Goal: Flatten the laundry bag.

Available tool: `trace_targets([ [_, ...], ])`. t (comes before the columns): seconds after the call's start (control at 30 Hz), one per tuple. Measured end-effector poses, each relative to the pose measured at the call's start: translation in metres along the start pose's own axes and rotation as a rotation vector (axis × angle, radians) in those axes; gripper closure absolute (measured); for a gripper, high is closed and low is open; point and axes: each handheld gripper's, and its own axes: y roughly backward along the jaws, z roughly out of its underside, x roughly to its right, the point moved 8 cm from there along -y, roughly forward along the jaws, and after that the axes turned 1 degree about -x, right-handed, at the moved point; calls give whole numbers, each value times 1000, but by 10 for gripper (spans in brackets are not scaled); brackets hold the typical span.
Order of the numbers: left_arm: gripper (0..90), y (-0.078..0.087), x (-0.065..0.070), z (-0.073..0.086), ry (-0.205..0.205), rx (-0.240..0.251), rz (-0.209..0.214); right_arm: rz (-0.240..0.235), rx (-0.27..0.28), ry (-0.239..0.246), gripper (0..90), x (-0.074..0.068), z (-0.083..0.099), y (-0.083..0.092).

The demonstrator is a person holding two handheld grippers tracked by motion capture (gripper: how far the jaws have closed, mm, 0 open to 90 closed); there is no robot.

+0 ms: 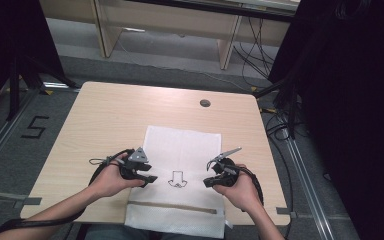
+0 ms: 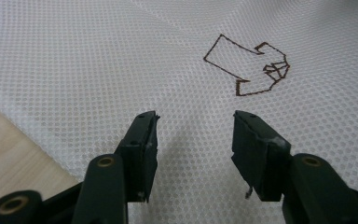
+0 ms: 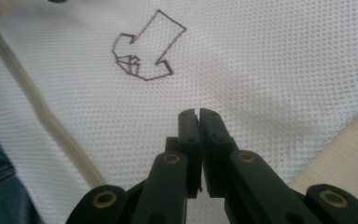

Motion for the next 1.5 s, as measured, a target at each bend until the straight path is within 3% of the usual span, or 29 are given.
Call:
trace_targets([
  [0.07, 562, -1, 0, 1, -9, -6, 1, 28, -10, 41, 900, 5, 0, -6],
  [0.1, 562, 0, -1, 3, -34, -25, -6, 28, -10, 41, 900, 5, 0, -6],
  [0.17, 628, -2, 0, 6, -34, -39, -11, 43, -44, 28, 900, 4, 3, -10],
  [0.23, 657, 1, -2, 11, -94, -94, -3, 39, -38, 52, 900, 4, 2, -15],
  [0.27, 676, -1, -1, 12, -82, -93, 3, 50, -56, 42, 900, 2, 4, -16],
  [0.3, 690, -1, -1, 13, -100, -102, 5, 56, -50, 71, 900, 4, 3, -20],
  [0.33, 707, -2, 0, 14, -93, -108, 3, 70, -59, 73, 900, 4, 4, -22],
  [0.4, 743, -3, 2, 15, -91, -111, 14, 85, -83, 59, 900, 4, 7, -25],
  [0.43, 757, -4, 3, 16, -91, -114, 16, 86, -67, 86, 900, 5, 6, -27],
  [0.57, 808, -5, 5, 18, -109, -128, 11, 105, -60, 85, 900, 8, 7, -30],
  [0.63, 830, -7, 7, 20, -113, -141, 10, 129, -88, 58, 900, 9, 10, -30],
  [0.67, 855, -8, 9, 20, -130, -148, 4, 130, -77, 89, 900, 12, 8, -32],
  [0.7, 861, -8, 9, 20, -130, -148, 4, 141, -91, 70, 900, 12, 10, -32],
  [0.8, 867, -9, 10, 20, -122, -157, -6, 146, -85, 90, 900, 14, 10, -34],
  [0.87, 870, -10, 12, 18, -99, -132, -10, 149, -92, 74, 900, 13, 11, -36],
  [0.97, 875, -7, 9, 21, -104, -167, 6, 152, -101, 57, 900, 12, 13, -39],
  [1.07, 878, -7, 10, 21, -59, -152, 6, 153, -90, 72, 900, 10, 11, -41],
  [1.1, 878, -4, 8, 24, -80, -180, 9, 145, -84, 81, 900, 10, 10, -41],
  [1.13, 878, -4, 7, 23, -77, -172, 8, 148, -96, 49, 900, 8, 11, -41],
  [1.2, 878, -3, 6, 25, -73, -185, 9, 145, -97, 43, 900, 6, 11, -41],
  [1.23, 878, -2, 6, 25, -72, -181, 8, 138, -80, 71, 900, 7, 9, -43],
  [1.27, 878, 0, 4, 26, -78, -188, 7, 123, -100, 16, 900, 1, 9, -44],
  [1.3, 878, 0, 4, 27, -44, -175, 3, 123, -100, 16, 900, 1, 9, -44],
  [1.33, 877, 1, 2, 28, -57, -179, 5, 123, -72, 81, 900, 6, 4, -46],
  [1.4, 873, 4, -3, 31, -54, -192, 0, 114, -78, 66, 900, 4, 0, -48],
  [1.5, 868, 8, -11, 33, -30, -197, -20, 111, -80, 95, 900, 4, -11, -54],
])
